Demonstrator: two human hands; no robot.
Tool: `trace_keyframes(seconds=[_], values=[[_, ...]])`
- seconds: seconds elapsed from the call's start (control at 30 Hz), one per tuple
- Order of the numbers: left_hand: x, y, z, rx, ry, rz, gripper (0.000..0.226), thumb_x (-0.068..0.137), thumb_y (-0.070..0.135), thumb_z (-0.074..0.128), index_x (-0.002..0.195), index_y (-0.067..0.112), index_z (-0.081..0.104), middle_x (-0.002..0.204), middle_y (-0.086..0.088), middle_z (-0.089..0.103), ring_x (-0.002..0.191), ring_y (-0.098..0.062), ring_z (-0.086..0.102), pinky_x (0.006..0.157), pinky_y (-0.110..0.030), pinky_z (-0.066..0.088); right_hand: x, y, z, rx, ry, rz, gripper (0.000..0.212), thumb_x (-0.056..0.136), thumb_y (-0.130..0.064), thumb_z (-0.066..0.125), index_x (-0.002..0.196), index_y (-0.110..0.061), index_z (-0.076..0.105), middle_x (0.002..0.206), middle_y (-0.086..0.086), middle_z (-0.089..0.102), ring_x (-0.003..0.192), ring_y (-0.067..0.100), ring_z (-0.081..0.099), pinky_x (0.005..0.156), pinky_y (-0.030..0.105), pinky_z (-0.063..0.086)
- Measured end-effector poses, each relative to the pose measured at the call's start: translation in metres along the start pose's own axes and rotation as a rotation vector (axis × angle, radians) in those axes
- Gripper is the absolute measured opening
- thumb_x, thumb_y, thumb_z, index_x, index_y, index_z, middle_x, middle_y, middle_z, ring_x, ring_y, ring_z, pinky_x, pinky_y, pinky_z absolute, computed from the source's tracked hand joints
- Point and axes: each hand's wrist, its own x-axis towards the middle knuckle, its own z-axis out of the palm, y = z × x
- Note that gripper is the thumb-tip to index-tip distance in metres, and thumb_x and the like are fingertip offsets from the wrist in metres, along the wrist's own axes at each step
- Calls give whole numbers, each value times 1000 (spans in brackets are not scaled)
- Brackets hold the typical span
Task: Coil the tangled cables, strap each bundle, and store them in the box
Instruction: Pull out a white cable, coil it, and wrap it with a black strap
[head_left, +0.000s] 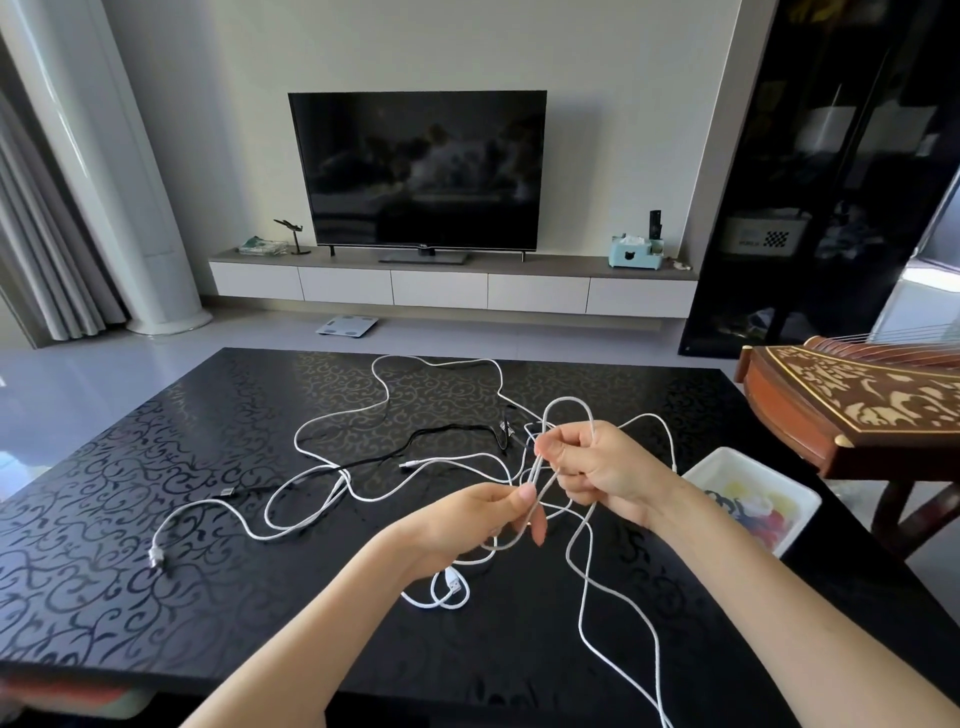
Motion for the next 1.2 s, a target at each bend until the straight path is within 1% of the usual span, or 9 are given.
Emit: trace_keyframes(seconds=[0.13, 0.27, 0.47, 0.63, 0.77, 0.87, 0.93, 1.03, 1.2], values=[[-2, -5, -12, -253, -125, -55, 60, 90, 60, 24, 118, 25, 63, 123, -2, 65, 118, -12, 57, 102, -25, 38, -2, -2, -1, -83, -8, -3, 17, 92, -15, 59, 77, -8, 58, 45, -8, 32, 37, 5, 24, 35, 16, 22], [7, 5, -17, -570, -168, -165, 81, 84, 66, 17, 122, 4, 54, 115, -21, 66, 115, -33, 59, 101, -40, 43, 0, -4, 5, -133, 5, -28, 15, 91, -15, 61, 78, -7, 59, 43, -9, 36, 36, 5, 25, 35, 16, 21], [13, 10, 18, -617, -172, -74, 66, 86, 66, 28, 101, 8, 55, 61, -3, 55, 50, -16, 54, 55, -27, 50, 4, -9, 9, -217, 85, -79, 17, 92, -14, 60, 76, -8, 61, 45, -6, 36, 37, 6, 23, 35, 17, 20], [14, 4, 27, -605, -149, 18, 44, 93, 50, 35, 105, 11, 52, 54, 2, 44, 36, -5, 32, 40, -16, 31, 6, -8, 8, -229, 129, -41, 15, 91, -16, 61, 79, -8, 61, 44, -6, 38, 39, 7, 26, 35, 17, 22], [16, 3, 23, -639, -188, -56, 26, 101, 27, 36, 105, 7, 53, 73, -8, 68, 66, -22, 68, 66, -33, 56, 6, -9, 11, -198, 143, 12, 15, 91, -13, 62, 78, -6, 60, 39, -11, 34, 34, 4, 24, 33, 16, 21], [21, 4, 14, -508, -181, -111, 26, 102, 14, 37, 98, 4, 61, 94, -14, 71, 94, -25, 69, 91, -38, 53, 9, -7, 16, -259, 171, 42, 15, 91, -13, 61, 79, -5, 59, 37, -13, 34, 33, 3, 25, 33, 16, 21], [24, 7, 11, -300, -107, -113, 27, 102, 10, 38, 97, 4, 64, 96, -10, 70, 93, -19, 68, 83, -28, 54, 12, -6, 17, -270, 210, 62, 15, 92, -13, 60, 79, -5, 59, 37, -12, 34, 32, 3, 26, 33, 16, 21], [27, 10, 14, -152, 84, -94, 22, 102, 9, 37, 99, 11, 59, 73, -3, 67, 58, -11, 64, 46, -17, 42, 15, -8, 13, -186, 269, 72, 15, 93, -11, 58, 80, -3, 57, 40, -9, 34, 32, 3, 24, 32, 15, 21], [34, 10, 27, -403, 207, 1, 20, 103, 29, 37, 96, 11, 44, 48, 8, 38, 38, -6, 29, 37, -15, 25, 20, -13, 4, 0, 308, 121, 17, 93, -9, 58, 77, -1, 56, 43, -3, 35, 30, 3, 25, 31, 14, 22]])
